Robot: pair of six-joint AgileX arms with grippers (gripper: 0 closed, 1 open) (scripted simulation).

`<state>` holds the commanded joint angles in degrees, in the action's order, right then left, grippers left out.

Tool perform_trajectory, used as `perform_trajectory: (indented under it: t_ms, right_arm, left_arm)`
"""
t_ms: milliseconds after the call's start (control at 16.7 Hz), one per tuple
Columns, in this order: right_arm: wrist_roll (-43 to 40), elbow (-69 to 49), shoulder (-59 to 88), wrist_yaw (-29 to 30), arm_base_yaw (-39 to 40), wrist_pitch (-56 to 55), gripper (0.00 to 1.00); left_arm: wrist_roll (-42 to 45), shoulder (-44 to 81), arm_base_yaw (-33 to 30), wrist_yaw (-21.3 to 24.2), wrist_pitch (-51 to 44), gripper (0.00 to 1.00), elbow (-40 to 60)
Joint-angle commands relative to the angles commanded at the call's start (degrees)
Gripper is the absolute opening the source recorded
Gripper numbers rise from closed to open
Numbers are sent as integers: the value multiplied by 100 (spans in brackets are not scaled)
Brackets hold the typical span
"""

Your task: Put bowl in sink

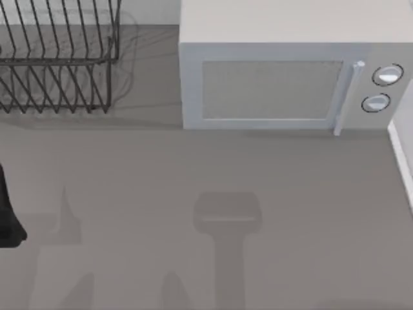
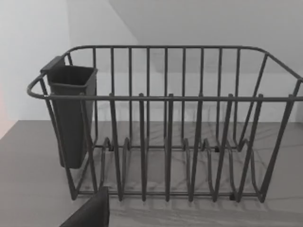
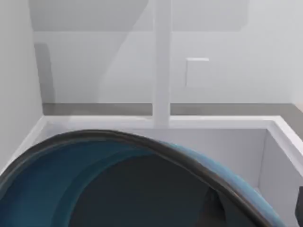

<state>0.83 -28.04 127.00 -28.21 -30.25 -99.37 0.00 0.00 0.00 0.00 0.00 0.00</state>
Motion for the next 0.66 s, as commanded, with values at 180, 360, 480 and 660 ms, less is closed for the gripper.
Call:
perform_trajectory:
  t_ms: [180,360,480,660]
  right_arm:
    - [0,0,0,0,0,0,83]
    - [0,0,0,0,0,0,100]
    - [0,0,0,0,0,0,100]
    - [0,0,0,0,0,0,100]
  left_arm:
    - [0,0,0,0,0,100,0]
    - [0,0,0,0,0,100,0]
    - [0,0,0,0,0,100,0]
    - [0,0,0,0,0,100,0]
